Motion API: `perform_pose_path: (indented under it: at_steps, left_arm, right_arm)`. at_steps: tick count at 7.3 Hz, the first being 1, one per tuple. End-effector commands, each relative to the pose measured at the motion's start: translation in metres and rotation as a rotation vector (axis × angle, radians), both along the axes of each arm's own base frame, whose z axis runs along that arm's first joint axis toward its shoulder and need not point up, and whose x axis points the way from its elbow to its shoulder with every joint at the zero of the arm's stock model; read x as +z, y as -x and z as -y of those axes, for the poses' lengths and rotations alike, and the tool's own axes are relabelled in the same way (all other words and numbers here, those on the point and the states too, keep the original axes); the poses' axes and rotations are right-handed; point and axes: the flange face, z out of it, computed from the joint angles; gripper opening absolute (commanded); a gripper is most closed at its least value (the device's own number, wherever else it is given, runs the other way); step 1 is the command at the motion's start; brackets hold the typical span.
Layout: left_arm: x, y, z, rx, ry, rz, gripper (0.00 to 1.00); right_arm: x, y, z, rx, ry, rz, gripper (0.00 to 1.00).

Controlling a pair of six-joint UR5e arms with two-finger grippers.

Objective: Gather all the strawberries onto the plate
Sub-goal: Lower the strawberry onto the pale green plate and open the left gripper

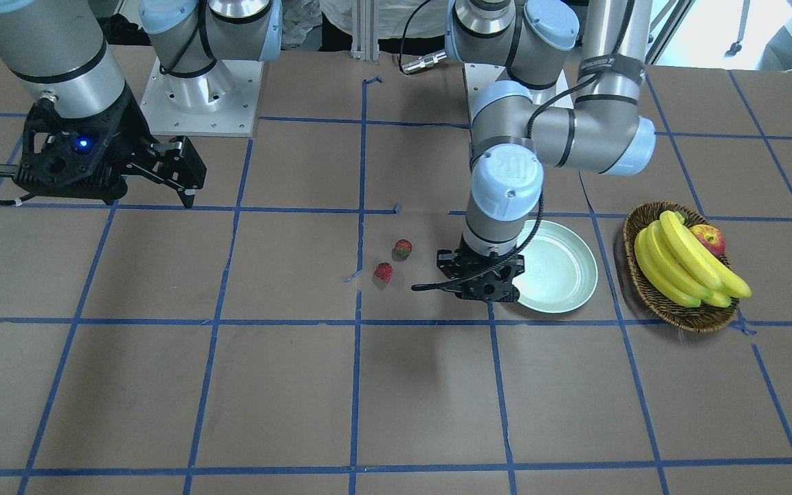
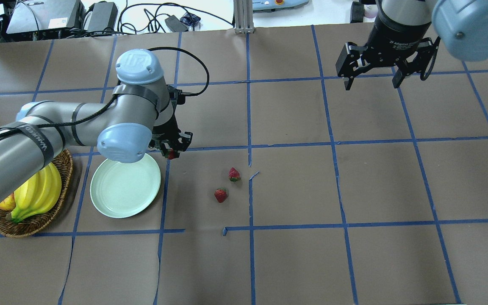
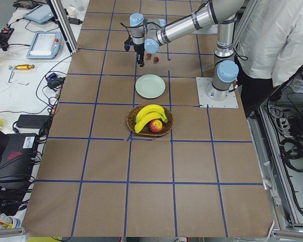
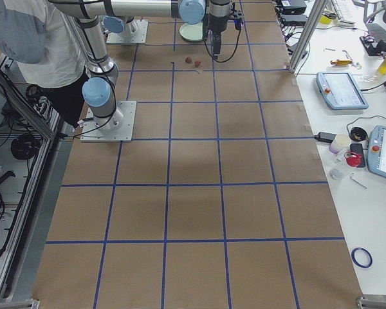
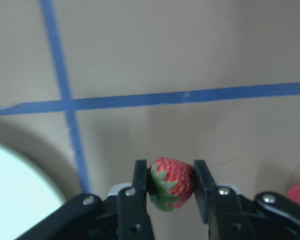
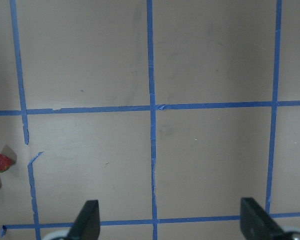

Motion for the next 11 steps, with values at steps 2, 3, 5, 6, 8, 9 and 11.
perform_pose_path:
  at_steps: [2, 3, 5, 6, 8, 9, 11]
  left_arm:
    - [-0.034, -0.096, -0.050, -0.029, -0.164, 0.015, 0.14]
    - [-0.041, -0.094, -0.055, -0.019, -0.177, 0.008, 0.73]
    - [-0.023, -0.080, -0.051, 0.004, -0.123, 0.019, 0.92]
    - [0.004, -0.046, -0.043, 0.011, -0.044, -0.013, 0.92]
    - [0.014, 0.052, -0.047, 0.115, 0.016, -0.013, 0.90]
    - [0.011, 0.094, -0.061, 0.111, 0.044, -0.058, 0.90]
    - [-0.023, 0.115, -0.086, 0.070, -0.020, -0.050, 0.82]
  right_arm:
    - [0.000, 0.000, -0.001, 0.000, 0.000, 0.000, 1.00]
    - [0.000, 0.000, -0.001, -0.001, -0.002, 0.000, 1.00]
    - [0.000, 0.000, -0.001, -0.001, -0.002, 0.000, 1.00]
    - [0.001, 0.000, -0.001, -0.001, 0.000, 0.002, 1.00]
    - [0.001, 0.000, -0.001, -0.001, 0.000, 0.002, 1.00]
    - [0.001, 0.000, -0.001, -0.001, 0.000, 0.002, 1.00]
    - [0.000, 0.000, -0.001, -0.001, -0.002, 0.002, 1.00]
